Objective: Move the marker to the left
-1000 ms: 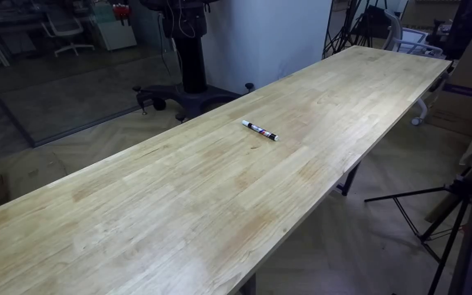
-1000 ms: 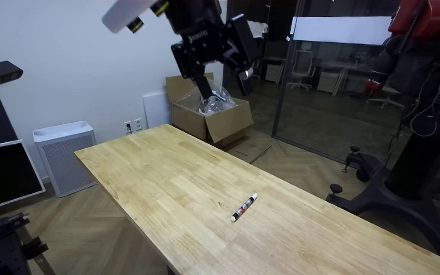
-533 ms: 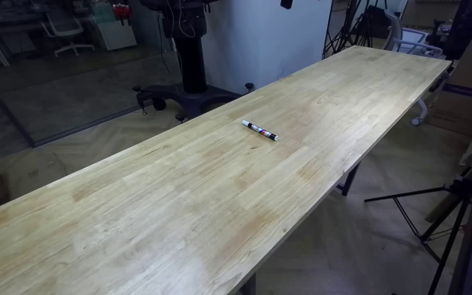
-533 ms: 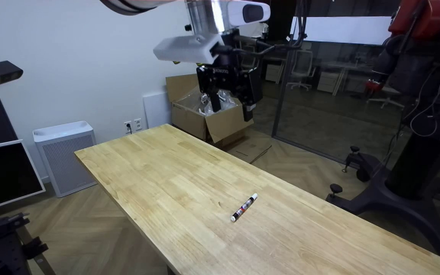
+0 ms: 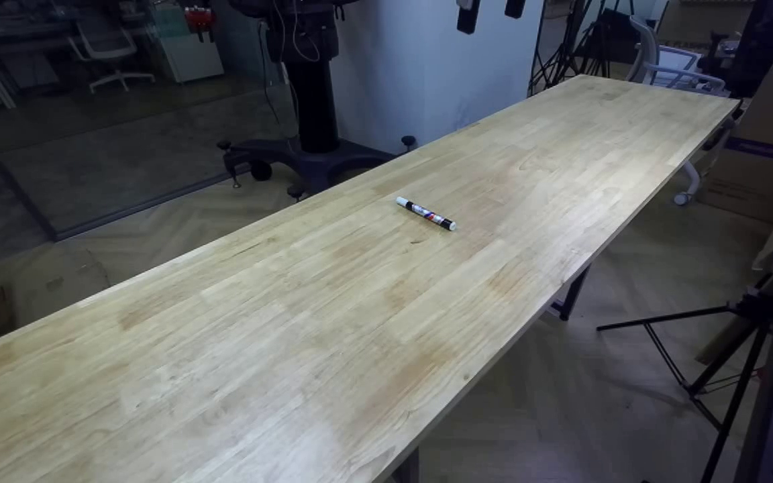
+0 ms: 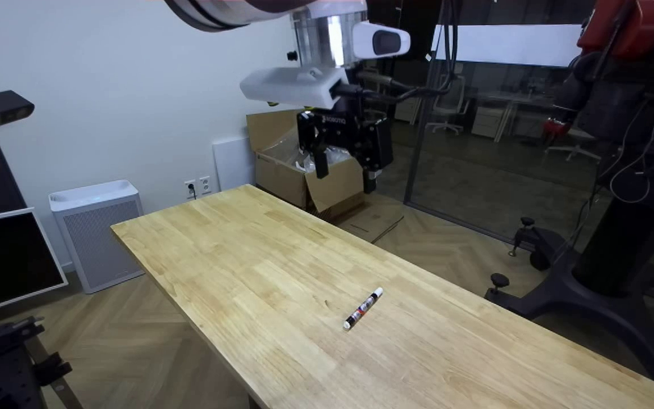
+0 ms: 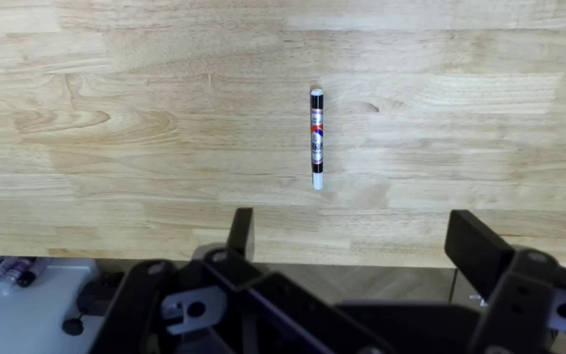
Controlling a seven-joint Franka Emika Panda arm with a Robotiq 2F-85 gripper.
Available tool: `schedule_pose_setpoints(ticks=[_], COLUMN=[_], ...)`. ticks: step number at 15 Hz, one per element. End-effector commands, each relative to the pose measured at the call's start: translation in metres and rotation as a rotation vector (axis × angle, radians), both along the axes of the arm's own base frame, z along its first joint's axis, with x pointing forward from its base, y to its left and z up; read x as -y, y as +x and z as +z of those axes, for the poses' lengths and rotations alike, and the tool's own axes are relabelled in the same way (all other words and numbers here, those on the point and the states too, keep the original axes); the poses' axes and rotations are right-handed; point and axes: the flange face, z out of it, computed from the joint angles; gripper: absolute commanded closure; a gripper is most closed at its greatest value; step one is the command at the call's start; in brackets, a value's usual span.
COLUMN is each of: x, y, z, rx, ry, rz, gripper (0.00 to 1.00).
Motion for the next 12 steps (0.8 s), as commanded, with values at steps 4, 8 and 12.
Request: schedule_pose_setpoints(ticks=[4, 8, 12], x=[0.025, 0.017, -0.012], y=[0.080, 0.133, 0.163], z=[-0.050, -0.084, -0.121], rx=[-0.196, -0.169, -0.162], ry=[0.049, 0.023, 0.073], rz=[0.063, 0.062, 0.050], gripper=[0.00, 0.00, 0.00])
